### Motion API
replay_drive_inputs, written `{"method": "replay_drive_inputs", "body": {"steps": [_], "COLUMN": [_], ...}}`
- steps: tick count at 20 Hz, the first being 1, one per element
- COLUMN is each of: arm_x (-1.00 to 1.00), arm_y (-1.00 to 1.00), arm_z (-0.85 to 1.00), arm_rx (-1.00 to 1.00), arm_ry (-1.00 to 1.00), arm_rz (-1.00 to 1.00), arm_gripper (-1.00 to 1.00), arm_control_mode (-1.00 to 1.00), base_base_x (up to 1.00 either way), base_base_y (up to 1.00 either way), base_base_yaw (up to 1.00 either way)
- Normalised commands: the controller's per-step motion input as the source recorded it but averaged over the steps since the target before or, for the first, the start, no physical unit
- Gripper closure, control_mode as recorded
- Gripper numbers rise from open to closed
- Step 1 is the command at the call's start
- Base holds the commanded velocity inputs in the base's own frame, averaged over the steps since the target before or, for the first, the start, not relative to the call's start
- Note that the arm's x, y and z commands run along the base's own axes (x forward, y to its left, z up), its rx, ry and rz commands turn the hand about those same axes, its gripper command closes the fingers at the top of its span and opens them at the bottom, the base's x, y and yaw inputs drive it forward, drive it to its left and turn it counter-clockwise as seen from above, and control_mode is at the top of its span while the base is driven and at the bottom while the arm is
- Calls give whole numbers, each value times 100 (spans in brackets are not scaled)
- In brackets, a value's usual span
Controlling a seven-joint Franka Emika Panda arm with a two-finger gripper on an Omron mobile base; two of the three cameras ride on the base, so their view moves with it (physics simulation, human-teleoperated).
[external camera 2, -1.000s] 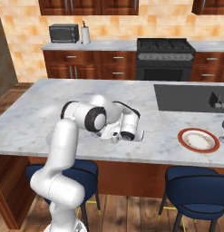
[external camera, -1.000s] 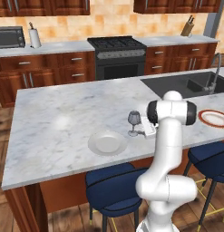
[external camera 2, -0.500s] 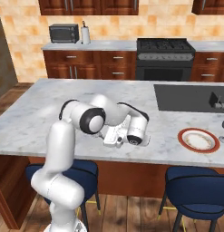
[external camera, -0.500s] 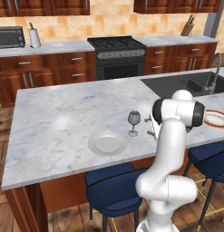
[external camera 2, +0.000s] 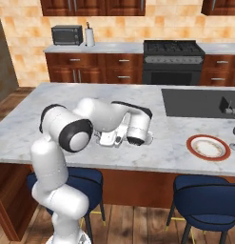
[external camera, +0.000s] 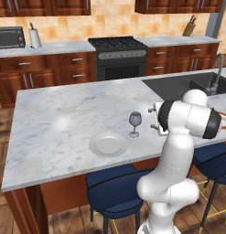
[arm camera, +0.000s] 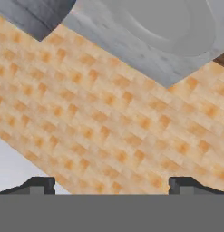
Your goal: Retrieve the wine glasses from the counter and place one next to each plate.
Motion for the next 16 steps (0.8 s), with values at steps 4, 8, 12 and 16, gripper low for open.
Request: {"method": "replay_drive_inputs", "body": {"steps": [4,8,12,16], "arm_x": [-79,-98,-100,-100], "arm_y": [24,26,17,13], "arm_z": [100,100,92,84], "arm_rx": [0,3,1,2], "arm_ry": [-15,-14,-20,-22], "arm_rz": [-1,0,0,0], "arm_gripper": [-100,-100,-100,-100], "arm_control_mode": [-100,-100,-100,-100], "base_base_x": [0,0,0,0], "base_base_y": [0,0,0,0], "base_base_yaw": [0,0,0,0]}}
